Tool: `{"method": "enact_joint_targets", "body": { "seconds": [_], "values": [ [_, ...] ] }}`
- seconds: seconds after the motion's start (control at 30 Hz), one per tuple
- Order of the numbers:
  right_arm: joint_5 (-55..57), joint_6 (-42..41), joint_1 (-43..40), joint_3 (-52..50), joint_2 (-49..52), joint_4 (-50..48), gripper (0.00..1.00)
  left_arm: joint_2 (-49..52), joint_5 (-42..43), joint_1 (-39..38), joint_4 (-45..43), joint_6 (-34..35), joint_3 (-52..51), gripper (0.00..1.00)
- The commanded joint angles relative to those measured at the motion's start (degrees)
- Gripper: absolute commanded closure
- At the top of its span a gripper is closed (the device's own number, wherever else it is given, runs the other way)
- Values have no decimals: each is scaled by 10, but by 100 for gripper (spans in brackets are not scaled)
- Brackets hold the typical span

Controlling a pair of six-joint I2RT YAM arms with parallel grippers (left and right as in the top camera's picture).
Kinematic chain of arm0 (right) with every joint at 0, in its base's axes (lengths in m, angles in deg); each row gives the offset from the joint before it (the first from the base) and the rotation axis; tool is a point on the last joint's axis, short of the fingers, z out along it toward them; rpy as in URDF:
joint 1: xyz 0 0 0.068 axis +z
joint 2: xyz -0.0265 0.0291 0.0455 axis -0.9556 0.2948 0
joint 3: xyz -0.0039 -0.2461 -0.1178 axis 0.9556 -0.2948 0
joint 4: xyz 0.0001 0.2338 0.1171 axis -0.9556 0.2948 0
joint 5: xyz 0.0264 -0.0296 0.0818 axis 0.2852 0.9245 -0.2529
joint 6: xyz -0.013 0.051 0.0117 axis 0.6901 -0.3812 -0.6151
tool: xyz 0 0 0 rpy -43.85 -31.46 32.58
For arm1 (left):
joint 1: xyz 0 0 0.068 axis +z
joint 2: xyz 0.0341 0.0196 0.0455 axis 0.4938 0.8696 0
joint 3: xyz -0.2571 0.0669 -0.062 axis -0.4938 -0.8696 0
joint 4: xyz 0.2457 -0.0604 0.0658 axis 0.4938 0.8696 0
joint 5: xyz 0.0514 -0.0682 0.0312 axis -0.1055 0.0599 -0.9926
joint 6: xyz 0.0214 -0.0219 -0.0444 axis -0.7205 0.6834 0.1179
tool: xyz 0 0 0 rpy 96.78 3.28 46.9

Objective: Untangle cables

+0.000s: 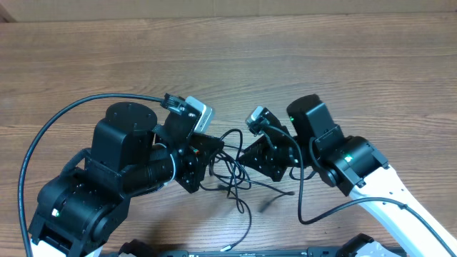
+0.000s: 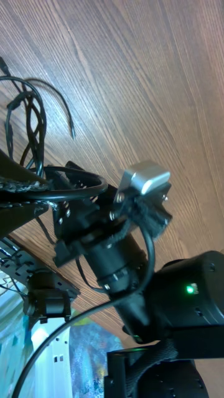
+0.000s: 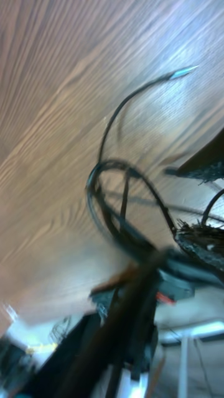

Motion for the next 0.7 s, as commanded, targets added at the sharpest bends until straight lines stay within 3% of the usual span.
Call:
{"method": "enact_joint_targets", "body": {
  "seconds": [0.0, 0.23, 0.47, 0.67],
  "values": [
    [99, -41, 12, 13, -1, 2, 78, -9, 10, 2, -3, -15, 5, 96],
    [98, -55, 14, 22, -14, 6, 63, -9, -15, 2, 10, -15, 5, 96],
    [84, -120, 15, 35, -73, 23, 62, -9, -31, 2, 23, -15, 5, 96],
    [46, -122, 24, 29, -83, 45, 62, -9, -30, 2, 7, -15, 5, 96]
  ]
}}
